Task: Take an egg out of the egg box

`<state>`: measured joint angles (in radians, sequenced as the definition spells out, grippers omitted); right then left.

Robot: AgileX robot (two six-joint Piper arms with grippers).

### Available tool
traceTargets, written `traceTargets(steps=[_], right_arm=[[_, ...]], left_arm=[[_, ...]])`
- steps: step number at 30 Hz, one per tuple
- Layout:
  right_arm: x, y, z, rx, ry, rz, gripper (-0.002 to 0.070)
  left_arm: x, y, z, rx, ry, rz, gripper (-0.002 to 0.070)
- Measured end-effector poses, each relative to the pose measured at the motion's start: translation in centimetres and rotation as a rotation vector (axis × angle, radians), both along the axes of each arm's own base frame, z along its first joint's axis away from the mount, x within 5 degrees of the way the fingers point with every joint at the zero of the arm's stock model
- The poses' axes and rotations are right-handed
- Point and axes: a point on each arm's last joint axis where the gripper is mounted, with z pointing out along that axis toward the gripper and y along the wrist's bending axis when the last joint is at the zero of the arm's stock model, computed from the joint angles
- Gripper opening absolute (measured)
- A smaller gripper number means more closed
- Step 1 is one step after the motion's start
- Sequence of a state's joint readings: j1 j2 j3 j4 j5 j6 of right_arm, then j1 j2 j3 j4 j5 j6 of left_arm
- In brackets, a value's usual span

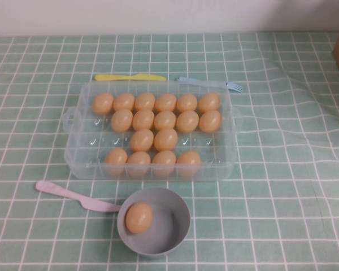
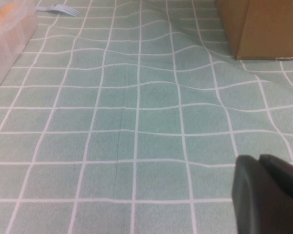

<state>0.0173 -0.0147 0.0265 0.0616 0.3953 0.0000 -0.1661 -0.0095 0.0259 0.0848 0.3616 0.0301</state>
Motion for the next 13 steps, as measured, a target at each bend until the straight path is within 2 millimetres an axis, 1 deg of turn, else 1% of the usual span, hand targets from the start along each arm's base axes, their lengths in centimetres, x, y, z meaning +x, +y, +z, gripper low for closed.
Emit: traceTargets(steps=[13], right_arm=[[0.0, 0.0, 0.0, 0.0, 0.0, 0.0, -0.0017]], left_arm=[[-0.02, 0.05, -0.09, -0.001, 0.011, 0.01, -0.0003]])
